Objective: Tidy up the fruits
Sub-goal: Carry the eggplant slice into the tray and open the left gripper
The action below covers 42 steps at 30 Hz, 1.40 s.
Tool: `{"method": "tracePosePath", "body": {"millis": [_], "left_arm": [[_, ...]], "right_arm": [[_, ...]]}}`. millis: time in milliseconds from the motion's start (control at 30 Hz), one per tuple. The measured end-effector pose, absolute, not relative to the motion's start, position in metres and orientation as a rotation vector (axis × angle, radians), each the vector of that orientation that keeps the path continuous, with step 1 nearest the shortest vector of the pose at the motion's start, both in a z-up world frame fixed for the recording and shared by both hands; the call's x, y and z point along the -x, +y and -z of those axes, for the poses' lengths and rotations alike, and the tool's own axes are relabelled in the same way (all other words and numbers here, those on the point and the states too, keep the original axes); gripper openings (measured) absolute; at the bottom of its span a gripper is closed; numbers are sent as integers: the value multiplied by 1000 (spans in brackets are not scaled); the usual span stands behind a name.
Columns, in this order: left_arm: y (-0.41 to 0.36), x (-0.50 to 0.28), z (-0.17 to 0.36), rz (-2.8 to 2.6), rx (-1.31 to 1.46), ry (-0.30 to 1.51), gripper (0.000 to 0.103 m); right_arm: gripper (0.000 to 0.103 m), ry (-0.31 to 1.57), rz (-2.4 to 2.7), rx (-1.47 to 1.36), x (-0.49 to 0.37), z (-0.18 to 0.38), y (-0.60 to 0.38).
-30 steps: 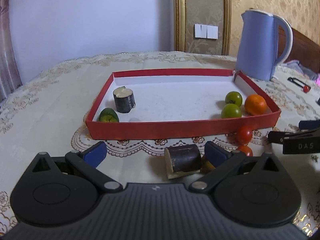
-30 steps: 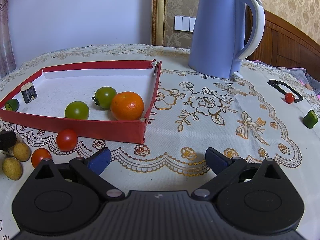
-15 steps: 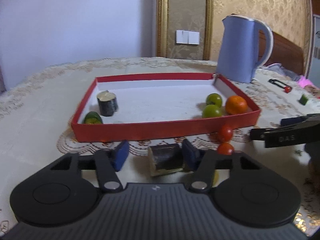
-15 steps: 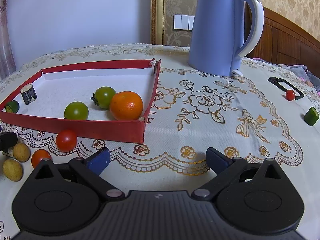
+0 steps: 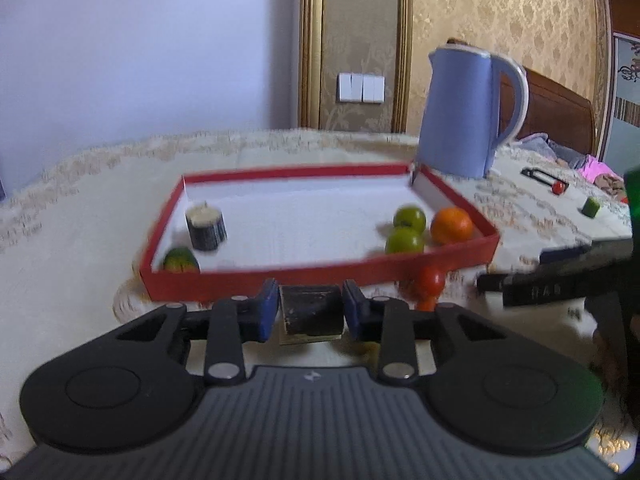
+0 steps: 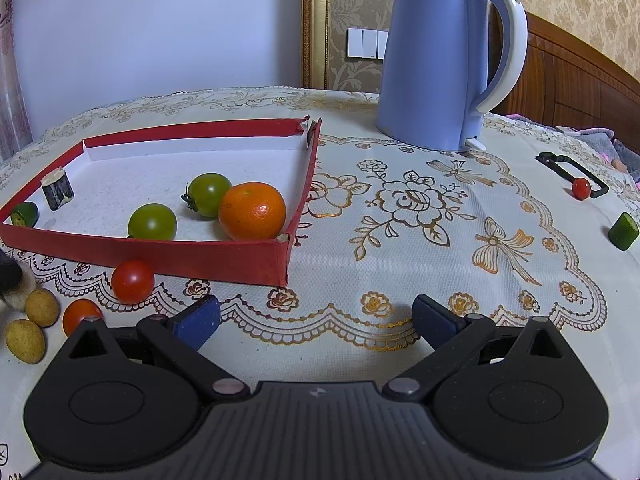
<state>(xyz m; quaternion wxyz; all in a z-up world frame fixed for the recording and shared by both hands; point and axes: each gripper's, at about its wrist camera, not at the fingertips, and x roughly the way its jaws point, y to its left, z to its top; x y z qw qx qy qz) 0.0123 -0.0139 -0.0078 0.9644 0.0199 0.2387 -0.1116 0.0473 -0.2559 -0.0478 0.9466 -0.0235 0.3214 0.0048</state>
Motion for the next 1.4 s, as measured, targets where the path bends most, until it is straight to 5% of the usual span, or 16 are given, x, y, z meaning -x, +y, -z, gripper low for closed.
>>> {"method": "tracePosePath", "body": {"millis": [267, 900, 967, 1133, 1400], "left_arm": [[-14, -54, -14, 181, -19, 420, 31], [-10, -130, 25, 57, -40, 530, 34], [-13, -129, 26, 58, -61, 529, 40], [-10, -113, 17, 50, -57, 477, 78], [11, -72, 10, 51, -44, 458, 90]], "right_arm": [[103, 655, -10, 44, -47, 48, -256], [103, 656, -11, 42, -48, 48, -257], [103, 656, -11, 42, -48, 48, -257], [103, 657, -11, 41, -48, 48, -257], [103, 657, -11, 41, -48, 48, -257]]}}
